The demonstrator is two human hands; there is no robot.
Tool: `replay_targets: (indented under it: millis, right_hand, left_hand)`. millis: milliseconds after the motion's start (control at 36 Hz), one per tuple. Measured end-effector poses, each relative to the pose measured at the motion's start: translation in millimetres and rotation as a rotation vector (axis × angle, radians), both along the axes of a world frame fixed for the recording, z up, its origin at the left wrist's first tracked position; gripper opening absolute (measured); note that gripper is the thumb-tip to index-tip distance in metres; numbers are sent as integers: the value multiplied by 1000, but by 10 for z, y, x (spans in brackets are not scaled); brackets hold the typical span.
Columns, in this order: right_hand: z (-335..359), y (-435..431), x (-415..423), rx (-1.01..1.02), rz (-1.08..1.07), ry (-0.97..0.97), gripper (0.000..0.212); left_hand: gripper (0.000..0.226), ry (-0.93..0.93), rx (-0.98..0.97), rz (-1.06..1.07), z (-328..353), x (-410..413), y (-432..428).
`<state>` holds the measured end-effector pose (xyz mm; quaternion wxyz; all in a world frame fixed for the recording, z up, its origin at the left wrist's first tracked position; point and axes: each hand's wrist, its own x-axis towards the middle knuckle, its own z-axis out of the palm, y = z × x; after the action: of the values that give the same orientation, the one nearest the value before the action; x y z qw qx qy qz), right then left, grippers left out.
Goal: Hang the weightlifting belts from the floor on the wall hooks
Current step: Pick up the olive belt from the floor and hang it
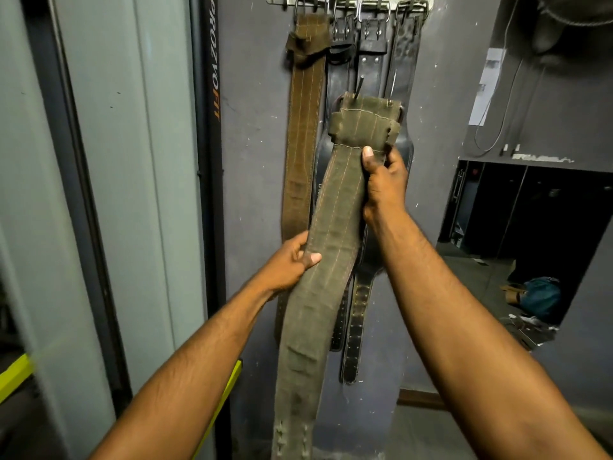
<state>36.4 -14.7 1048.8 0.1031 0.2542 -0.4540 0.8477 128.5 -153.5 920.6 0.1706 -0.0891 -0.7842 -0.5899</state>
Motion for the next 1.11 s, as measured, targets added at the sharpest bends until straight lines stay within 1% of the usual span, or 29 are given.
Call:
replay_targets:
  millis: [56,111,167,222,278,389,472,528,611,694,750,833,972,1028,1111]
  right_hand:
    - [-8,-19,8,-1,-11,-4,20]
    - [-8,-27,19,-5,-29,-5,20]
    - [18,-8,3,-20,-41,-2,21]
    - [38,28,-14,-24,-26,-4,22]
    - [31,44,-23,-32,-3,-5,22]
    - [-32,5,-26,-43,-9,-37,27]
    - [-27,3,-49,-36,-25,-44,27]
    - [-4,18,-69,-23,-18,-33,22]
    - [-25,0,-83,4,0,-18,22]
    - [-78,-33,-84,8,10,-34,33]
    - [-110,-41,-76,15,8,-51,37]
    - [-165,-74,-97,32,6,-62,37]
    - [-276,-102,-117,27,49,-76,39]
    - [-321,-106,-95,39,97,-69,33]
    - [-455,-148,-21,75,155,-49,20]
  left_hand:
    - [34,46,17,81,-51,-35,30]
    - [27,60,39,101,-109,-22,36]
    - [31,5,56,34,-167,24,27]
    - [39,-57,23,-9,-255,62,6]
    - [39,-53,-12,49,-355,66,-6]
    - [33,15,-12,159,-437,73,27]
    - [36,-65,36,74,-517,125,-59]
    - [38,-131,-14,21,-610,153,-124]
    - [30,-106,-88,77,-732,174,-125]
    - [27,-108,-87,149,-811,203,-111]
    - [25,-150,-111,128,-874,241,-134]
    - [14,-191,-145,101,-896,298,-153]
    - [26,-236,-110,90,-952,304,-231]
    - [26,-201,-79,120,-896,261,-223]
    - [25,-47,34,184,-574,158,-115]
